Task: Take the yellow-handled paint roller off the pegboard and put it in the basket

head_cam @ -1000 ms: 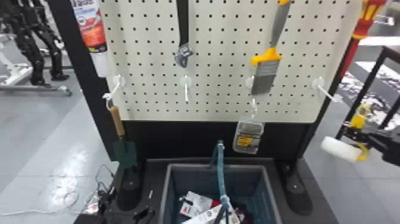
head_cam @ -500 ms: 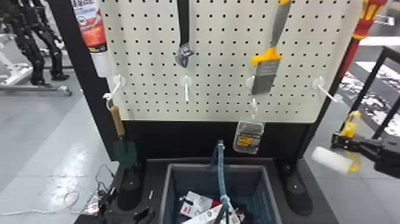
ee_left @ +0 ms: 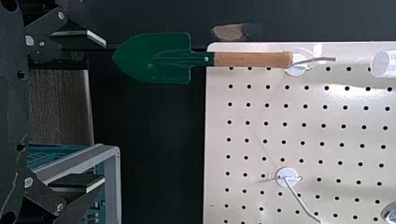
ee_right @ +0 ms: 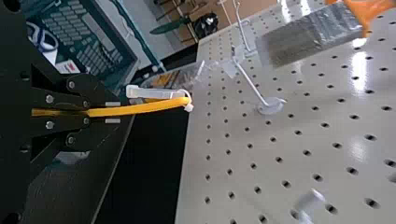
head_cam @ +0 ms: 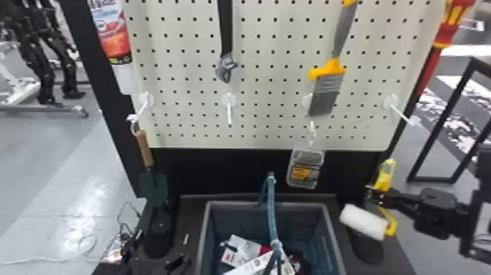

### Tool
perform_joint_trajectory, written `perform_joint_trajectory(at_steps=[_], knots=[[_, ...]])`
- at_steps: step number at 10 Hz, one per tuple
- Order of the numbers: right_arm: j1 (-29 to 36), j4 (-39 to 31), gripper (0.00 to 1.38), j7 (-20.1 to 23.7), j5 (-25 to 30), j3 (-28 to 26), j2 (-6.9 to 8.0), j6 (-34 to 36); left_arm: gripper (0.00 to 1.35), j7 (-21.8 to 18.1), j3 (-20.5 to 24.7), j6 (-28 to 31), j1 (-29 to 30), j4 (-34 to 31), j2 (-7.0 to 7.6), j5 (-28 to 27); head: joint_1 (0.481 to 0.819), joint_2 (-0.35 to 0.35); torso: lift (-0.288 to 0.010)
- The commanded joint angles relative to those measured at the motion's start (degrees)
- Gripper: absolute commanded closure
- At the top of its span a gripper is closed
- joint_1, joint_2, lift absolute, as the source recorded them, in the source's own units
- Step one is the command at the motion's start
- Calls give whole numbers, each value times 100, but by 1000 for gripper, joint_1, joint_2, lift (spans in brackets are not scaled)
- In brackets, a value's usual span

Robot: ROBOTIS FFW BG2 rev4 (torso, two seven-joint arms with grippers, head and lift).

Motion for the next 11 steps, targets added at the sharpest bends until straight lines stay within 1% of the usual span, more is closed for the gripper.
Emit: perform_joint_trajectory(at_steps=[1,2,3,5,6,9,10,11], knots=[[-104,165,1277,49,0,291,74,-42,266,0,-11,1,-16,15,-15,9,549,0,-100],[-165,165,1277,49,18,440,179,-51,266,0,-2,1,-16,15,-15,17,549,0,-100],[-218,174,1277,49,-53,651,249,-42,266,0,-2,-8,-16,24,-15,17,549,0,-100],[-235,253,1277,49,-387,1099,285,46,266,0,-2,-17,-16,24,-15,35,549,0,-100],[-350,412,1277,110,-413,1310,320,46,266,0,-2,-17,-16,33,-15,35,549,0,-100],[-1079,1334,1277,682,-79,1996,654,-253,266,0,-29,-43,-69,68,-15,61,549,0,-100],[-1123,1475,1266,761,-88,2101,698,-288,266,0,-55,-52,-87,85,-15,88,549,0,-100],[-1079,1589,978,778,-141,2101,733,-297,266,0,-37,-60,-69,94,-15,105,549,0,-100]])
